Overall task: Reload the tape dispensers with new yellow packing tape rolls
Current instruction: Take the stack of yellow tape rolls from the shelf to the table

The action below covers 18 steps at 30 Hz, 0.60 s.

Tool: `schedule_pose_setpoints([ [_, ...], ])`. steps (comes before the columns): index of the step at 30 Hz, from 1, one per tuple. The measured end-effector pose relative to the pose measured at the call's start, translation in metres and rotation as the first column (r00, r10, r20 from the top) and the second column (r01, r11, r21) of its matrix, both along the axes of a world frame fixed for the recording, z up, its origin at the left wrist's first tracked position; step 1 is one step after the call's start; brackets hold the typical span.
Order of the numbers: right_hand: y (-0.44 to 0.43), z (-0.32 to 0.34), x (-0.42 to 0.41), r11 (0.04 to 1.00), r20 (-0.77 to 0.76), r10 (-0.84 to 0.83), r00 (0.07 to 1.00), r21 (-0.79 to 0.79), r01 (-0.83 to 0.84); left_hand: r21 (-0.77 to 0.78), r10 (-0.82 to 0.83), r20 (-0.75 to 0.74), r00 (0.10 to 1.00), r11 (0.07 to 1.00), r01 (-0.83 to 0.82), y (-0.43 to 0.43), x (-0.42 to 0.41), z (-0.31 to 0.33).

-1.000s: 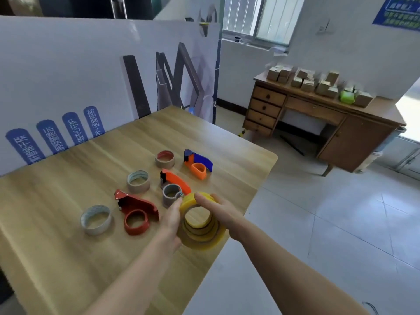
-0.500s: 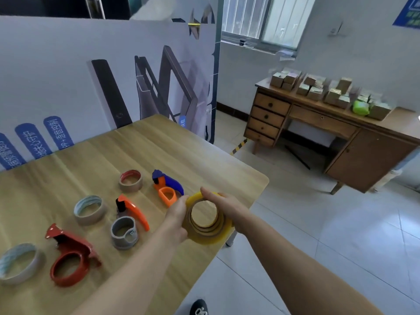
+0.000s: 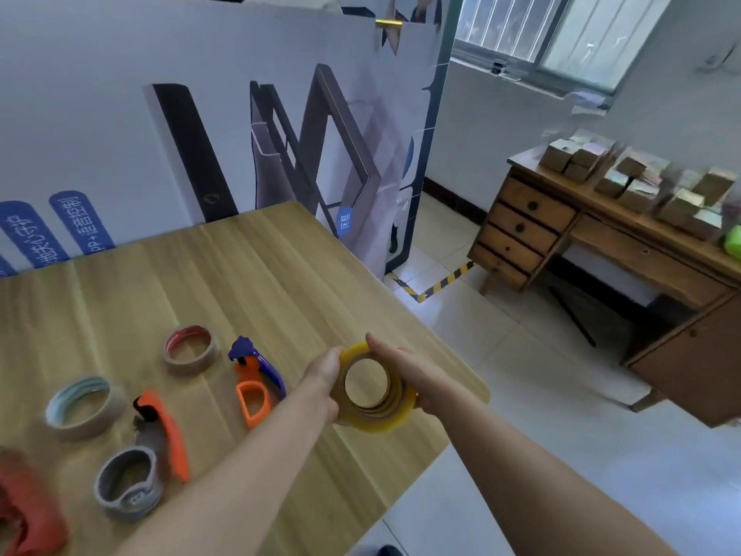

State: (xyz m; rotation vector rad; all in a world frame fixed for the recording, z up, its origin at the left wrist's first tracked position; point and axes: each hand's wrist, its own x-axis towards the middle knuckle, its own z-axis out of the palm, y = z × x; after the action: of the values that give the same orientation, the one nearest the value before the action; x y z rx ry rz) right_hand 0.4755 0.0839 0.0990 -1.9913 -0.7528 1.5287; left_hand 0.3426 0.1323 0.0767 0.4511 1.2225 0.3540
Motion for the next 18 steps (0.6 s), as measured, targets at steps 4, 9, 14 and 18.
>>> schedule_pose_setpoints([
  [4,0.032,-0.010,0.030,0.999,-0.020,0.047,0.999,-0.025,-0.047,-0.036,0.023,-0.034,0.999,0.999,-0.024,0.024,0.026,-0.011],
  [9,0.070,-0.025,0.064,0.983,-0.087,0.146,0.986,-0.100,-0.154,-0.092,0.081,-0.097,0.992,0.992,-0.090,0.052,0.055,-0.027],
  [14,0.105,-0.042,0.087,0.961,-0.057,0.203,0.977,-0.182,-0.210,-0.157,0.146,-0.190,0.971,0.972,-0.176,0.075,0.076,-0.038],
  [18,0.124,-0.053,0.096,0.949,-0.073,0.244,0.967,-0.187,-0.253,-0.163,0.185,-0.200,0.962,0.962,-0.218,0.083,0.080,-0.042],
])
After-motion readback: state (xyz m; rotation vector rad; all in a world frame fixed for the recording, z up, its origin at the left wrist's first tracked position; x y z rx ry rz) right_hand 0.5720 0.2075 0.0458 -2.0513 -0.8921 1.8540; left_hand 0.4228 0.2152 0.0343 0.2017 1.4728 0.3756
